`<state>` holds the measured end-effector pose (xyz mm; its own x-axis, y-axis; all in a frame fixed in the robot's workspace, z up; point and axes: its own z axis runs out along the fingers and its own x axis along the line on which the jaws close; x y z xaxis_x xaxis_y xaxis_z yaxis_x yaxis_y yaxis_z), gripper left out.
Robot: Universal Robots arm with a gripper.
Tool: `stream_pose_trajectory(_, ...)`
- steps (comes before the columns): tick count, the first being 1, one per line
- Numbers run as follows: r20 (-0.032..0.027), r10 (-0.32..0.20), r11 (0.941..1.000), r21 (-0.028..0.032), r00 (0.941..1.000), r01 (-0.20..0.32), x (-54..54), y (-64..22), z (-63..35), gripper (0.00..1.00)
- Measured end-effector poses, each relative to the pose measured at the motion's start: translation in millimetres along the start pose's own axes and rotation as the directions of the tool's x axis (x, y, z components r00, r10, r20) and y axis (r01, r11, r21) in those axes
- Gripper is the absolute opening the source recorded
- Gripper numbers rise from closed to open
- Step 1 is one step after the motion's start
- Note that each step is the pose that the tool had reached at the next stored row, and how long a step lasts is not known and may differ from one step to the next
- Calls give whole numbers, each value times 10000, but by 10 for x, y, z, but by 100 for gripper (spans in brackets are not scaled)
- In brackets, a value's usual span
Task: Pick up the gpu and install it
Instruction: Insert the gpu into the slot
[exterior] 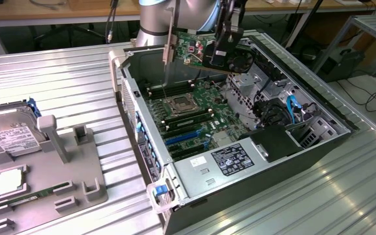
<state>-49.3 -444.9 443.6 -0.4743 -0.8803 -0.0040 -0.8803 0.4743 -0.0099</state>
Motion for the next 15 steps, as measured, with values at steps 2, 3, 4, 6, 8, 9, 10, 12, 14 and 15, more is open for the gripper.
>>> stream_pose_trajectory(2, 2, -133, 9999, -1, 9999, 133, 0, 1, 0, 28)
stream_pose_trajectory(3, 2, -187, 9998, -1, 9998, 187, 1, 1, 0, 28)
stream_pose_trajectory(4, 2, -272, 9996, -1, 9996, 272, 1, 2, 0, 28)
stream_pose_trajectory(6, 4, -370, 9993, -2, 9993, 370, 1, 2, 0, 28)
stream_pose_trajectory(8, 4, -471, 9989, -2, 9989, 471, 1, 3, 0, 28)
stream_pose_trajectory(9, 5, -518, 9987, -2, 9987, 518, 2, 3, 0, 28)
stream_pose_trajectory(10, 6, -566, 9984, -2, 9984, 566, 2, 3, 1, 28)
stream_pose_trajectory(12, 7, -662, 9978, -3, 9978, 662, 2, 4, 1, 28)
stream_pose_trajectory(14, 8, -799, 9968, -3, 9968, 799, 2, 4, 1, 28)
stream_pose_trajectory(15, 9, -891, 9960, -3, 9960, 891, 3, 5, 1, 28)
